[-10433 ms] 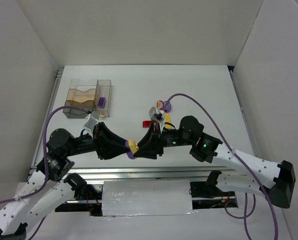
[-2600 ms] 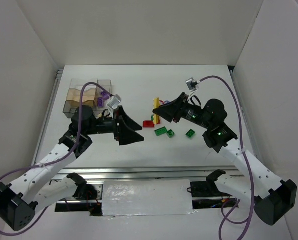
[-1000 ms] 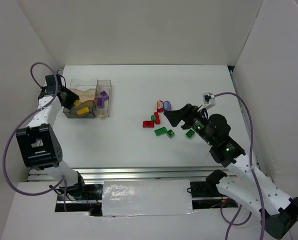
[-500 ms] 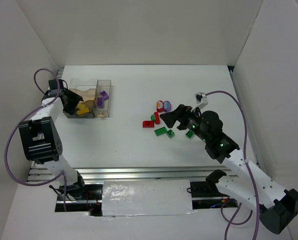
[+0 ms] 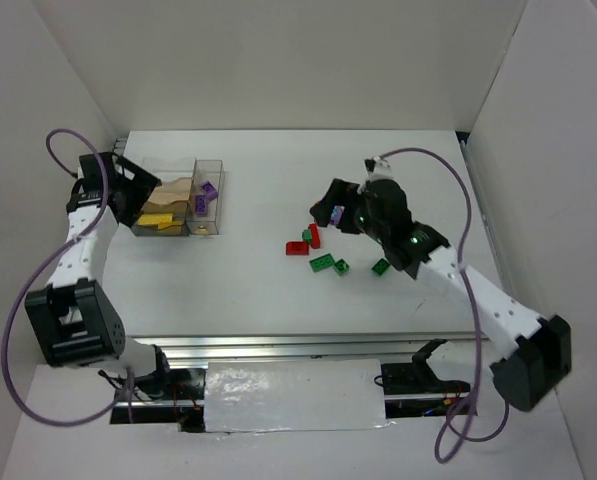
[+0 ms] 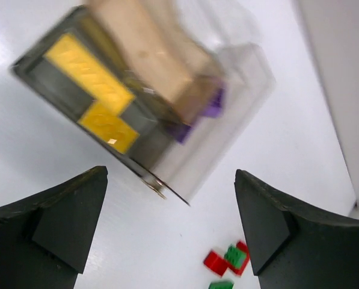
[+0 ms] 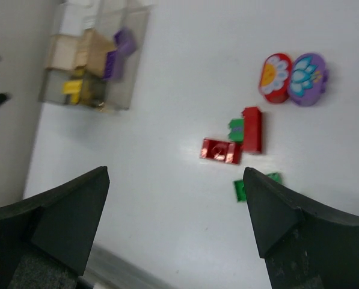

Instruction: Sort the legos into containers by color

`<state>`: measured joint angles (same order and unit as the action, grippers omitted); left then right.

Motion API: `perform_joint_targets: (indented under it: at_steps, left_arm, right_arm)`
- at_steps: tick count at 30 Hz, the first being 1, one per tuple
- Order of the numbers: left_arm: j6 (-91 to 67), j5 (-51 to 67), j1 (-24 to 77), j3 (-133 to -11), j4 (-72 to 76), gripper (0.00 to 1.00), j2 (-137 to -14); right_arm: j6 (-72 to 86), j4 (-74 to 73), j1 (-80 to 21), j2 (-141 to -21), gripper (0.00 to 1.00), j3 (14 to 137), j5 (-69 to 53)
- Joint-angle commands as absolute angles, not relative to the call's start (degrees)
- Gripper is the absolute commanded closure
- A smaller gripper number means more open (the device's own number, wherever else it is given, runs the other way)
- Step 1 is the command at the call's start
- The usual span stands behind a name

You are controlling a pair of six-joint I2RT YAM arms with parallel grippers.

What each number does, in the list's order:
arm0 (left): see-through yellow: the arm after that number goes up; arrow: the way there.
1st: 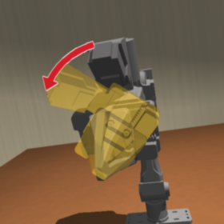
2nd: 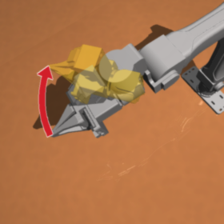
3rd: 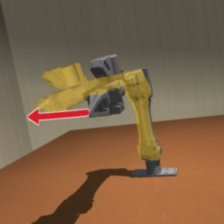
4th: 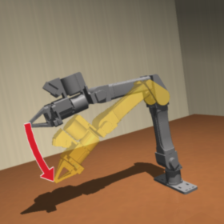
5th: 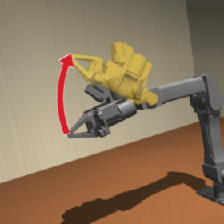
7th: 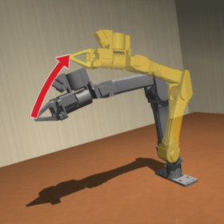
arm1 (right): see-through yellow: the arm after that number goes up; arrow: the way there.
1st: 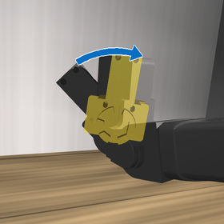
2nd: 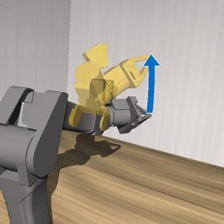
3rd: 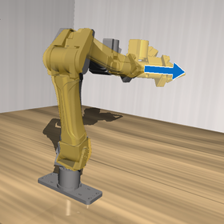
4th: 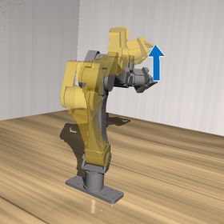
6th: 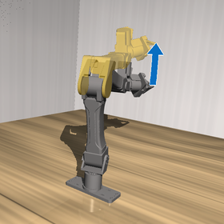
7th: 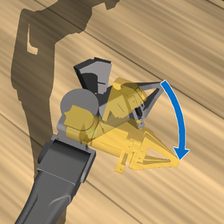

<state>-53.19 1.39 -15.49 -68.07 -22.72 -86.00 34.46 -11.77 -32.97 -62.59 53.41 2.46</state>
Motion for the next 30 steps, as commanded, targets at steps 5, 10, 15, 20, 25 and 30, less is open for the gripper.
perform_joint_targets:
  at_steps: [5, 10, 15, 20, 25, 30]
  left_arm:
    - [-34.5, 9.6, -6.3, -68.2, -28.0, 0.01, -61.0]
    - [-25.2, 12.4, -5.5, -62.1, -32.3, 0.00, -51.9]
    - [-24.0, 11.2, -2.6, -55.5, -31.2, 0.01, -49.0]
    - [-23.1, 13.3, -2.6, -53.1, -30.5, 0.00, -51.1]
    - [-22.9, 13.4, -2.5, -51.5, -30.1, 0.00, -49.2]
    - [-22.9, 14.7, -2.4, -51.1, -30.0, 0.01, -49.2]
  right_arm:
    - [30.9, -30.4, -28.8, -93.0, 0.00, 78.6, 18.4]
    - [26.8, -32.8, -24.5, -108.4, 0.00, 91.6, 11.8]
    - [24.6, -38.9, -24.5, -119.6, 0.00, 100.7, 11.9]
    - [23.4, -37.2, -24.5, -121.7, 0.00, 100.2, 10.2]
    - [23.0, -37.6, -24.5, -124.4, 0.00, 101.2, 8.3]
    - [23.1, -39.9, -24.6, -127.5, 0.00, 103.1, 9.3]
